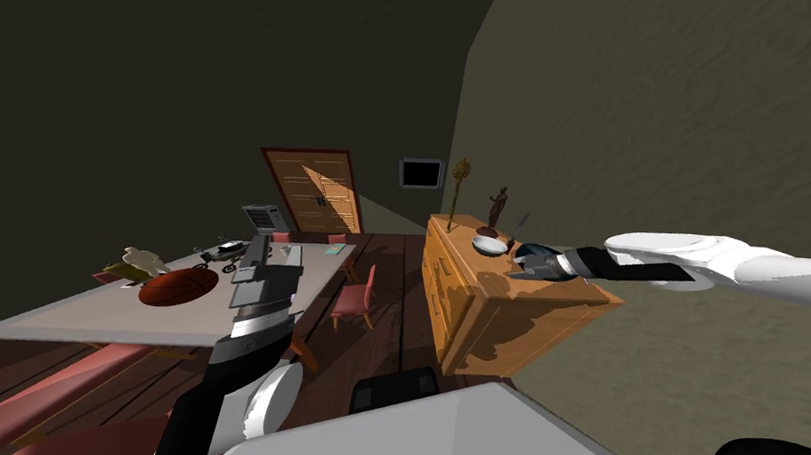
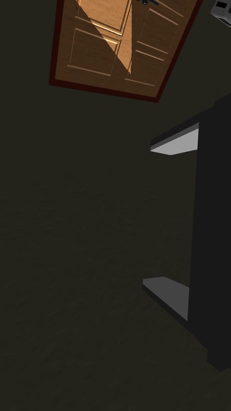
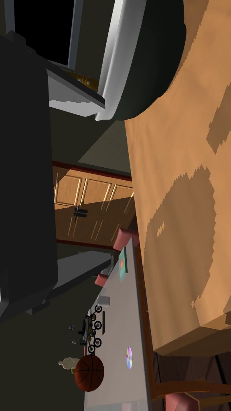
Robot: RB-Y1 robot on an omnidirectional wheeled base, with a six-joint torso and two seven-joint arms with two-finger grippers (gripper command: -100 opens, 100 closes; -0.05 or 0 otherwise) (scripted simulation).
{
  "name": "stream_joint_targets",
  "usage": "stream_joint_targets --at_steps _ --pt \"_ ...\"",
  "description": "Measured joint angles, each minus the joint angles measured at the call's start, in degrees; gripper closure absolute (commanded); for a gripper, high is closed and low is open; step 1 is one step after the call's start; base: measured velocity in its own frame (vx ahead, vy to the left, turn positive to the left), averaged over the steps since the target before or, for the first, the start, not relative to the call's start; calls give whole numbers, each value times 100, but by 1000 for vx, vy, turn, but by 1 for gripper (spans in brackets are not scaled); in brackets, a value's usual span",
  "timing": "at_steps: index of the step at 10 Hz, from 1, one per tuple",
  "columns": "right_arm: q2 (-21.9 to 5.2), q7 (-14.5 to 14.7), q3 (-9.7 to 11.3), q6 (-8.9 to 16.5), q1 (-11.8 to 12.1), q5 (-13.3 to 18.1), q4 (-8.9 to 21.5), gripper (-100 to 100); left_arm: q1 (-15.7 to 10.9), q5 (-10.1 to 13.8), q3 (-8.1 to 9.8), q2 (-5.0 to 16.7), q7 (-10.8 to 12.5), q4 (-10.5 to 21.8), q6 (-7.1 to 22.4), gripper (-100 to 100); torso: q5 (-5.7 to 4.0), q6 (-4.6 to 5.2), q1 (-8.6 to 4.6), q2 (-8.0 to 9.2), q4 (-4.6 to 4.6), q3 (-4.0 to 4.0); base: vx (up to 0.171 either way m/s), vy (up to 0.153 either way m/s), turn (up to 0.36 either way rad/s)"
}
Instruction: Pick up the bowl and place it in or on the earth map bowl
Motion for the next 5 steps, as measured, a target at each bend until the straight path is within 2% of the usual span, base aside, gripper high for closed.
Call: stream_joint_targets --at_steps 1,3,5 --pt "-215 26 36 -2 24 -69 80 -100 0 0 0 0 0 0 0 0 0 1 0 1 0 0 20 -4 0" --pt "-396 -90 -150 -19 159 125 138 -100 0 0 0 0 0 0 0 0 0 0 1 10 2 6 31 -7 42" --pt "-628 -218 -221 -24 237 242 241 -100 0 0 0 0 0 0 0 0 -1 0 -1 2 1 1 55 -13 47"
